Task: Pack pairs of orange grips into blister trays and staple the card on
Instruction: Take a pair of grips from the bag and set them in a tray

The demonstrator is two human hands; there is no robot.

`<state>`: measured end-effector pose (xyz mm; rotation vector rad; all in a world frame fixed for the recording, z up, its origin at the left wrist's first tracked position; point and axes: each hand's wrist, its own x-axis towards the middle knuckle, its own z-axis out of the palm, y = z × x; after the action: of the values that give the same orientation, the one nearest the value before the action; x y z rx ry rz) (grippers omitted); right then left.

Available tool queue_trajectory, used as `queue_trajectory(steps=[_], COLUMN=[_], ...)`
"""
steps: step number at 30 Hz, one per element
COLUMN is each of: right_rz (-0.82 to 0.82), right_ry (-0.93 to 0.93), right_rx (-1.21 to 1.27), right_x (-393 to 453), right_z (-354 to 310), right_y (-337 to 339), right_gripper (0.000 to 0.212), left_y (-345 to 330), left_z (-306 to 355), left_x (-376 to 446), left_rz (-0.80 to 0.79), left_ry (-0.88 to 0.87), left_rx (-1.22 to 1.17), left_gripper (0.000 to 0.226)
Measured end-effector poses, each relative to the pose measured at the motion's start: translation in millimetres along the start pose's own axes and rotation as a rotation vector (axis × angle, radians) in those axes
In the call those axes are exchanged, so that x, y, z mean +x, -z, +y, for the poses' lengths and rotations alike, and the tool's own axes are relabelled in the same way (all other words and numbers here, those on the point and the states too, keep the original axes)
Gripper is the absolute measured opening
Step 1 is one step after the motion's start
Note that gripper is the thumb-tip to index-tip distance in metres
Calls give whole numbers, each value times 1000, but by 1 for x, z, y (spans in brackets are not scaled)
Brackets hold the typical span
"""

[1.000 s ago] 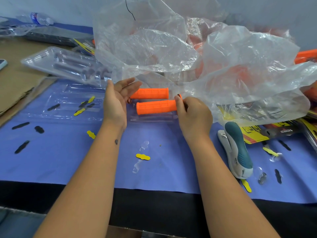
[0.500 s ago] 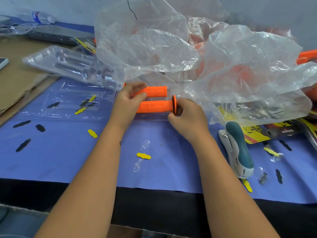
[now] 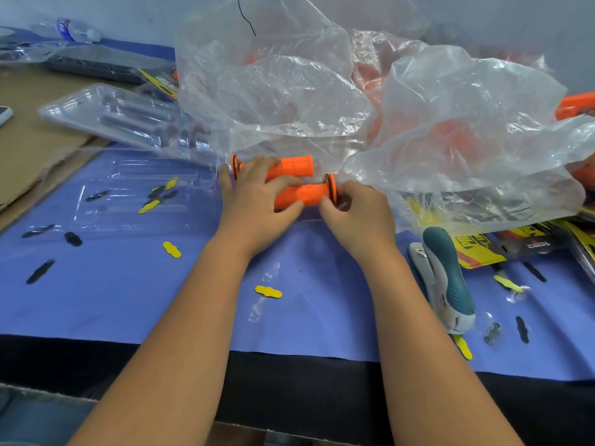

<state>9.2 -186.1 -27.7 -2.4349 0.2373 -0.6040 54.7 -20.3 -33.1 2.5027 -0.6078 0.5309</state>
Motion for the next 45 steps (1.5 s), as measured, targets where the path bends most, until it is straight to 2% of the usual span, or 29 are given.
queue_trajectory(steps=[4,6,9,11,13,17,22,28,34,37,40,45], right_rz=[81,194,397,466,421,216,177,144,109,108,127,235], right_ry=[-22,-50,-183,-255,-290,-301,-308,-323,-324,-333,-350,-337], right_rx=[0,105,407,440,317,64,-10,69,111,146,192,257], right_x=[1,1,5,9,12,12,10,10,9,9,10,7], right_z=[-4,-7,-6,-1,5,11,9,9,9,9,10,10], right_y=[4,8,19,26,27,22,17,17,15,16,16,15], right_gripper=[54,53,40,34,30,18,17,14,14,15,19,18], left_y=[2,4,9,13,16,19,20,13,2,3,7,12], left_z=[12,17,17,15,15,21,26,29,39,39,34,28], left_x=[-4,-3,1,1,0,-2,-4,0,-1,1,2,2], left_rz=[-84,-73,-38,-11,26,8,6,-39,46,26,-44,-4], left_ry=[-119,-116,-104,-114,-121,-180,-203,-236,-177,-152,-100,-57], left_rx=[85,45,-18,10,36,49,92,153,100,66,49,87], left_gripper=[68,68,63,62,58,47,31,31,28,30,38,42])
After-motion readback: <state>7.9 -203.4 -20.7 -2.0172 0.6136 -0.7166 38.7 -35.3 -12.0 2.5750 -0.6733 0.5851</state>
